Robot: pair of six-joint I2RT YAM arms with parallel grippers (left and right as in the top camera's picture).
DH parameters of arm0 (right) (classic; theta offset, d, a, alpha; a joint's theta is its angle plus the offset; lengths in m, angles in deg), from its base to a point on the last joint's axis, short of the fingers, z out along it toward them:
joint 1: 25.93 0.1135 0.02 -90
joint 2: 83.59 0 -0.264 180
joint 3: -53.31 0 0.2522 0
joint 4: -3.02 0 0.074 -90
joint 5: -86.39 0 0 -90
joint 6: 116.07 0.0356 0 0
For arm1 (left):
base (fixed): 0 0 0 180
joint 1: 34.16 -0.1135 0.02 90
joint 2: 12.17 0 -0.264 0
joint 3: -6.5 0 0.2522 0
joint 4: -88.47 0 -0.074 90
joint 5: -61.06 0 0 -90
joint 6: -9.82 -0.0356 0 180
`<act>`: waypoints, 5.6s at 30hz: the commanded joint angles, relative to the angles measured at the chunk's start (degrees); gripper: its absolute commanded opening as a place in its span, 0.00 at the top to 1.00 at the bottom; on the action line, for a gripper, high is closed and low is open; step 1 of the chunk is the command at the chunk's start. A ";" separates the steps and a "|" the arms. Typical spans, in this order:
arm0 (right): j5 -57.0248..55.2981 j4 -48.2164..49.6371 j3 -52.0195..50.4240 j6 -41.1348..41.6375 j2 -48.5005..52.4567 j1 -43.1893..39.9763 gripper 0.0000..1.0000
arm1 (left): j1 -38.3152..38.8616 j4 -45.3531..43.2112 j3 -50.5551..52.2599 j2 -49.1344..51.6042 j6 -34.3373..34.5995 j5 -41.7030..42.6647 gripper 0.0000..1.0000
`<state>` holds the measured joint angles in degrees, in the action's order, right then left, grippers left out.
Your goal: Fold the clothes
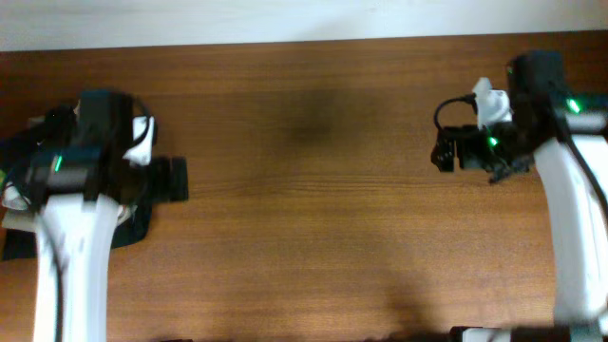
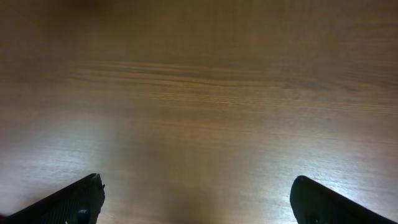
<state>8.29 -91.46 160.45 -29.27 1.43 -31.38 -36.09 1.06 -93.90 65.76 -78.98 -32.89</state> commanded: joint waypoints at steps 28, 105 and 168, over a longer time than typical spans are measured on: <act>-2.23 39.04 -55.19 -9.03 -70.42 6.62 0.01 | -0.09 -16.20 27.71 -40.57 0.55 -1.68 0.01; -2.03 77.11 -93.07 -22.69 -84.76 9.20 0.02 | 1.42 -74.03 86.12 -77.64 -3.58 4.15 0.01; -13.90 76.19 -93.07 -4.00 -84.80 9.20 0.01 | 1.42 -74.03 86.12 -77.64 -3.58 4.17 0.01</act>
<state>-4.87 -14.88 67.67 -33.58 -82.85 -22.44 -34.91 -73.23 -8.02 -11.24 -81.89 -28.30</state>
